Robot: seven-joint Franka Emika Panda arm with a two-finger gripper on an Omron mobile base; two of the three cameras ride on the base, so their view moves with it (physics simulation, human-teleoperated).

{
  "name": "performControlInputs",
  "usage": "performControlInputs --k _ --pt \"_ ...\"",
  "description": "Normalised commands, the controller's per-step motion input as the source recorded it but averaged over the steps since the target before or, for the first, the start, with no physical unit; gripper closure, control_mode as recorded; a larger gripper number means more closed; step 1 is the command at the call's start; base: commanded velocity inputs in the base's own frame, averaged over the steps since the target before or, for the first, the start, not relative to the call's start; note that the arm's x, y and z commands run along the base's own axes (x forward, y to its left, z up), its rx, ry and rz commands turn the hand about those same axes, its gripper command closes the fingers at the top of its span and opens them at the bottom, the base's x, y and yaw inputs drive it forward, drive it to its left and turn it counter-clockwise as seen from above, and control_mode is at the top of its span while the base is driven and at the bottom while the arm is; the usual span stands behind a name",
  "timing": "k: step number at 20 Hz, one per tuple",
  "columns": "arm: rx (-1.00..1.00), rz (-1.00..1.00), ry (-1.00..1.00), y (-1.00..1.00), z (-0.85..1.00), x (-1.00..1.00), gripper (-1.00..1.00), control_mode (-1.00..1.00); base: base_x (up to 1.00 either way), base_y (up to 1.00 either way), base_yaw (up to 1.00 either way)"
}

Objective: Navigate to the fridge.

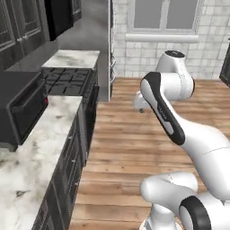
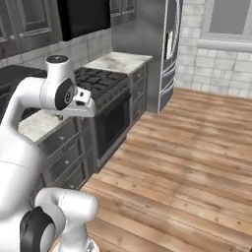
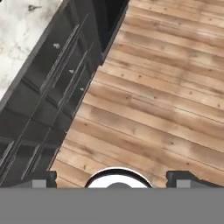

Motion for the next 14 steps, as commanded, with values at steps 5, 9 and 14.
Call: performControlInputs --k 5,9,14 --pt "0.00 0.00 0.00 0.00 0.00 0.00 -1.00 1.00 0.28 -0.22 -0.73" --pt "0.00 0.00 0.00 0.00 0.00 0.00 -1.00 1.00 0.94 -0.35 -0.35" --pt "0.00 0.00 0.00 0.00 0.00 0.00 -1.00 1.00 1.00 -0.15 -0.15"
